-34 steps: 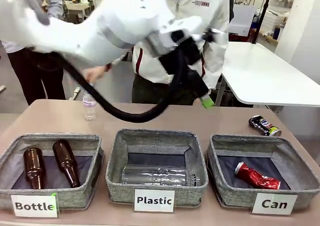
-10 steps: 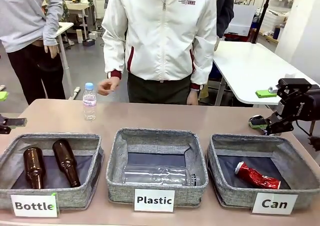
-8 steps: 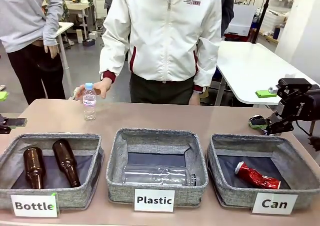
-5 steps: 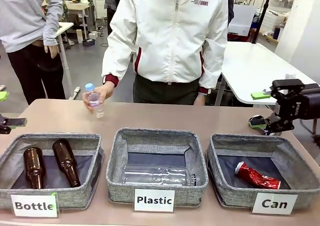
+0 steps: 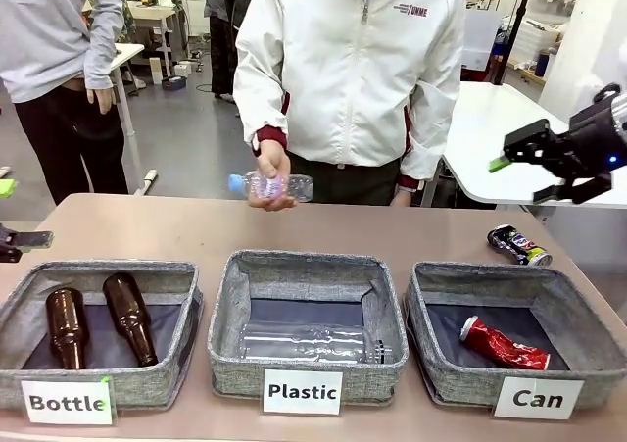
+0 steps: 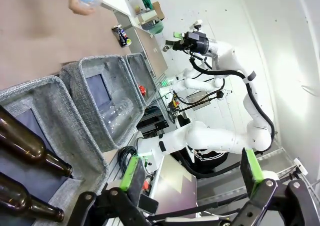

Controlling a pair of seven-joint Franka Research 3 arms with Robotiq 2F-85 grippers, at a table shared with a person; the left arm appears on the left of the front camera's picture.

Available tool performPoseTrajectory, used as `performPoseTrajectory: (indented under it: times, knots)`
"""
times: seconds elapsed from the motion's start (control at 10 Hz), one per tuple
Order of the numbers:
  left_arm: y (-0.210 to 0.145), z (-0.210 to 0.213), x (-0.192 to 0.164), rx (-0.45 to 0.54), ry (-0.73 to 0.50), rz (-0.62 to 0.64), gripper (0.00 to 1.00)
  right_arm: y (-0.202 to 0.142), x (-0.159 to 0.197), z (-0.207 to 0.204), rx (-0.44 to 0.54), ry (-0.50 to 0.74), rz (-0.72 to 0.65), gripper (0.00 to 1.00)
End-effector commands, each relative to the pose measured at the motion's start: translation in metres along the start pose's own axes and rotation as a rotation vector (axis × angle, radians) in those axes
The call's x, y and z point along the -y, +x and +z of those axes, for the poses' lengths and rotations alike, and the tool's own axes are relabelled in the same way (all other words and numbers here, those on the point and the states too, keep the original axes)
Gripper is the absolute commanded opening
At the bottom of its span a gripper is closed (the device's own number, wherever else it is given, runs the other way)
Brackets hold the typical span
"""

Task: Sort the can waste into the basket.
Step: Pick up the can waste from the table and place it in the right Fabric basket.

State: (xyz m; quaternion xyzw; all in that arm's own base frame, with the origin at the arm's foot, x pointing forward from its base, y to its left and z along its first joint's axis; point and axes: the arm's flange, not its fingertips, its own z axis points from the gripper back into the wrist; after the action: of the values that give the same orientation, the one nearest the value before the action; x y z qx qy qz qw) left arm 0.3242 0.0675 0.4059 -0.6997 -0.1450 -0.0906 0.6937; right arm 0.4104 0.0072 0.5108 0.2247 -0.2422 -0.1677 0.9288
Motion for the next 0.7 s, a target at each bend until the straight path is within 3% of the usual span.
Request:
performPoseTrajectory:
  times: [0.0, 0.2, 0.3, 0.4, 0.6]
  knots:
    - [-0.004, 0.002, 0.002, -0.015, -0.004, 0.000, 1.00, 0.004, 0.006, 0.002, -0.026, -0.838, -0.206, 1.00]
    - [-0.004, 0.002, 0.002, -0.015, -0.004, 0.000, 1.00, 0.007, 0.018, 0.012, -0.010, -0.827, -0.246, 1.00]
    - [-0.004, 0.002, 0.002, -0.015, -0.004, 0.000, 1.00, 0.006, 0.018, 0.018, 0.034, -0.666, -0.254, 1.00]
    - [-0.004, 0.002, 0.002, -0.015, -0.004, 0.000, 1.00, 0.010, 0.033, 0.006, 0.120, -0.422, -0.082, 1.00]
    - [-0.004, 0.002, 0.002, -0.015, -0.004, 0.000, 1.00, 0.010, 0.033, 0.006, 0.120, -0.422, -0.082, 1.00]
